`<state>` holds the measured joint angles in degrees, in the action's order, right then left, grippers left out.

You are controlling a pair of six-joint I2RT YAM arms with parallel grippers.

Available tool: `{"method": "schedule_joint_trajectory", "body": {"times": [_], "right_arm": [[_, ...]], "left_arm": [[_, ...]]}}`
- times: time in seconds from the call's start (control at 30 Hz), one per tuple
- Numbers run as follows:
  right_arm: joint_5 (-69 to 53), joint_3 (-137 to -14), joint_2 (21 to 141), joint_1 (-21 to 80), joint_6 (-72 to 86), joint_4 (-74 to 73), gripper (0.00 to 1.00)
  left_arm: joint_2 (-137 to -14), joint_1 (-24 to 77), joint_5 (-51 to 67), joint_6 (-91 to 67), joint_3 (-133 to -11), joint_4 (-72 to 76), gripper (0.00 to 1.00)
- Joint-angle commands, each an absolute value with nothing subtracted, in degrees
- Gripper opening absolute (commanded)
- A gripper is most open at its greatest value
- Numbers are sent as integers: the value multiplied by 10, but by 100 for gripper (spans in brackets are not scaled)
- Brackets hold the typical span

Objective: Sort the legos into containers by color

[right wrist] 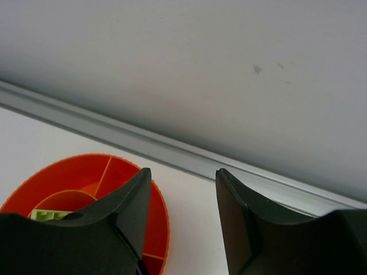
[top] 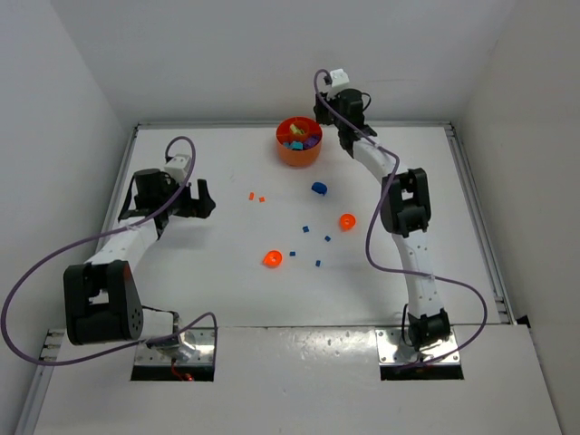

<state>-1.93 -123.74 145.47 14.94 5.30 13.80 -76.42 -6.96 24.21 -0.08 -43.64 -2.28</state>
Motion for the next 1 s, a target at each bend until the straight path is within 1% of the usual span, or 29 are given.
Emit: {"method": "schedule_joint_trajectory", "body": {"times": [0.0, 0.33, 0.43, 0.97], "right_arm": [[-52, -1281, 1453, 143, 63, 125, 49], [-69, -1281, 1464, 143, 58, 73, 49], [-75, -1281, 1464, 143, 48, 56, 46], [-69, -1275, 1464, 143, -3, 15, 46]], "left_arm": [[-769, -79, 251, 0, -440, 0, 100], [-786, -79, 251, -11, -446, 11, 100], [-791, -79, 251, -11, -446, 11, 100], [-791, -79, 257, -22, -451, 11, 100]]}}
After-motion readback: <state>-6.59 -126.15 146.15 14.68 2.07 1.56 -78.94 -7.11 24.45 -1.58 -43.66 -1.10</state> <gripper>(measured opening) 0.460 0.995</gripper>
